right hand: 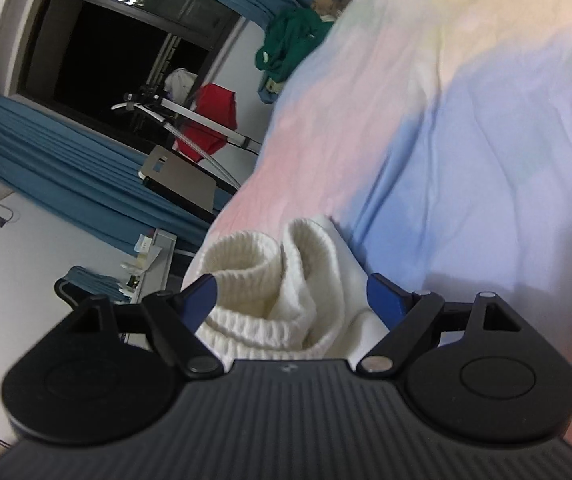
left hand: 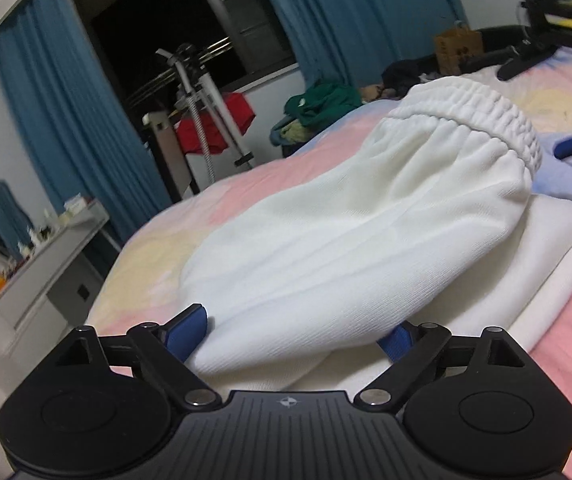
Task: Fold clothes
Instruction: 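Fold the waistband over onto the cuffs with the left gripper while the right gripper grasps the cuffs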
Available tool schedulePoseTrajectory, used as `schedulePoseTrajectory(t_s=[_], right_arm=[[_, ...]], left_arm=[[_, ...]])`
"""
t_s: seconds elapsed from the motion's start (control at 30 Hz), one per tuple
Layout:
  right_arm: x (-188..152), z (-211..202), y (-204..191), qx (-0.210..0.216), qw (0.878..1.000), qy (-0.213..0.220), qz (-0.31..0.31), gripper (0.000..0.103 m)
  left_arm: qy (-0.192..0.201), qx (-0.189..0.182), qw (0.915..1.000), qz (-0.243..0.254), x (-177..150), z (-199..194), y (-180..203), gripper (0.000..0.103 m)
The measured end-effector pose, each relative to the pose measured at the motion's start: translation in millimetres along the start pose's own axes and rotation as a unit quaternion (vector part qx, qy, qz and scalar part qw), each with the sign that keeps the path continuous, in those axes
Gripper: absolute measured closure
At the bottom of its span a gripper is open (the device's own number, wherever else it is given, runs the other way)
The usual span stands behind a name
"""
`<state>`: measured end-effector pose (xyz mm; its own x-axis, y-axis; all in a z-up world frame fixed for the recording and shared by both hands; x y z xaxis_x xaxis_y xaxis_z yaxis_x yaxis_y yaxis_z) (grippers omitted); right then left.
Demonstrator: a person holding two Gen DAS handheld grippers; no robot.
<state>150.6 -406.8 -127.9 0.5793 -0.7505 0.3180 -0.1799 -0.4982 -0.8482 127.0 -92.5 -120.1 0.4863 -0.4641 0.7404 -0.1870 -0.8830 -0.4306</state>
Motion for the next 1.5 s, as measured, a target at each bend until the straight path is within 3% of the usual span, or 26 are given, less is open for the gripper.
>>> schedulePoseTrajectory(t_s=[0.2, 0.43, 0.57, 0.67, 0.77, 0.87, 1.0, 1.1, 1.17, 1.33, 1.5], right_arm=[[-18, 3, -8, -0.009, 0.999, -0.03, -0.003, 0.018], [-29, 2, -8, 0.035, 0.998, -0.055, 0.023, 0.018], [-39, 13, -16, 0.026, 0.996, -0.082, -0.009, 0.018], [-48, 30, -22, 0.01, 0.994, -0.103, -0.036, 0.018], [-52, 44, -30, -0.002, 0.993, -0.098, -0.066, 0.018], [-56, 54, -35, -0.025, 0.992, -0.075, -0.098, 0.018], [-55, 48, -41, -0.036, 0.99, -0.04, -0.13, 0.048], [-51, 35, -53, -0.017, 0.987, -0.015, -0.156, 0.059], [-49, 25, -63, -0.003, 0.985, 0.001, -0.17, 0.061], [-37, 3, -63, 0.009, 0.986, 0.03, -0.162, 0.062], [-30, 11, -40, -0.038, 0.991, -0.011, -0.126, 0.062]], left_arm=[[-0.028, 0.017, 0.9993, -0.018, -16, -16, -9, 0.012], [-0.055, 0.022, 0.9945, -0.086, -22, -16, -35, 0.012], [-0.068, 0.018, 0.9891, -0.129, -25, -14, -53, 0.012], [-0.086, 0.001, 0.9801, -0.179, -28, -5, -69, 0.012], [-0.092, -0.013, 0.9737, -0.208, -33, -3, -79, 0.012], [-0.09, -0.013, 0.9736, -0.209, -35, -5, -82, 0.012], [-0.075, -0.004, 0.9776, -0.196, -33, -8, -79, 0.012], [-0.057, -0.017, 0.9771, -0.204, -31, -11, -79, 0.012], [-0.055, -0.027, 0.978, -0.199, -31, -14, -77, 0.012], [-0.066, -0.004, 0.9801, -0.187, -34, -12, -74, 0.009], [-0.082, 0.004, 0.9719, -0.221, -38, -7, -82, 0.005]])
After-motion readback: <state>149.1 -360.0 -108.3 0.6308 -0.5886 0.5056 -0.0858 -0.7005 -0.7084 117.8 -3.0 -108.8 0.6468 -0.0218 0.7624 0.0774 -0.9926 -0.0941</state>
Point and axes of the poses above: each gripper's, at about its wrist camera, not at the fingertips, and z roughly the way its jaws point, y to its right, x to its top, the point moved 5 cm from there along z, roughly the way its jaws point, and after that the axes turned 3 degrees about -y, right-handed, at the moved point
